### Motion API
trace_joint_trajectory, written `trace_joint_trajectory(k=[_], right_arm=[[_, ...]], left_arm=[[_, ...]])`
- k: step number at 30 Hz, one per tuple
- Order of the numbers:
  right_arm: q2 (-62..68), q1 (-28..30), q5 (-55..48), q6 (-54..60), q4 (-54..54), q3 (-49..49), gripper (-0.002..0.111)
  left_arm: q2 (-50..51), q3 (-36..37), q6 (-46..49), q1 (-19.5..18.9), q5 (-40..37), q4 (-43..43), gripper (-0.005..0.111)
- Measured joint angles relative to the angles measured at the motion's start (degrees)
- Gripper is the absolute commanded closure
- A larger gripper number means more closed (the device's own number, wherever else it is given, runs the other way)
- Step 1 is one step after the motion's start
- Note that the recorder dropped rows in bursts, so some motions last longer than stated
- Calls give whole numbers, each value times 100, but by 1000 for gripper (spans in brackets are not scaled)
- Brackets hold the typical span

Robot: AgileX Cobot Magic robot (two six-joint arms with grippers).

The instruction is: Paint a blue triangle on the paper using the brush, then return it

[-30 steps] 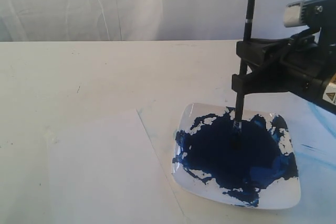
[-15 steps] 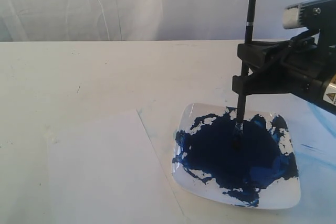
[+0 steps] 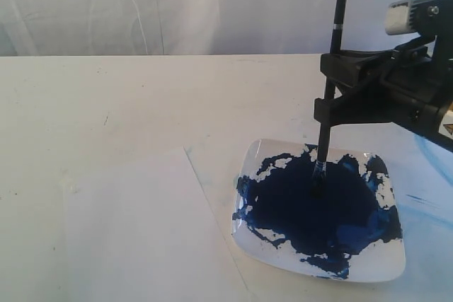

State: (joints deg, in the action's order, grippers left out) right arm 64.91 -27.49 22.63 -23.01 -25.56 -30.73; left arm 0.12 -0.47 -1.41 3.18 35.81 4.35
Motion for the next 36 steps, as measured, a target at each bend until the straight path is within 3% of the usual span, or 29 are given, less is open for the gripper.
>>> trace_joint_trajectory(k=[3,7,15,21,24,27,36], right_arm=[[0,0,0,0,0,0,108],[0,0,11,0,0,0,108],[0,0,42,0,0,0,108],[0,0,42,-97,0,0,108],[0,0,55,-125,0,0,108],[0,0,55,-133,0,0,108],[0,0,55,-137,0,0,108]], left_arm=[[203,-781,1891,13,134,2367,107],[1932,-2041,3126,61,-719,3126,107],[6061,-4280,3736,71,-5902,2374,107],[8667,-6040,4570,71,-8691,2763,107],[9506,-6296,4764,71,-8862,2806,107],[10088,-6307,4864,71,-8485,2806,107],[10702,-6057,4876,71,-7514,2828,107]])
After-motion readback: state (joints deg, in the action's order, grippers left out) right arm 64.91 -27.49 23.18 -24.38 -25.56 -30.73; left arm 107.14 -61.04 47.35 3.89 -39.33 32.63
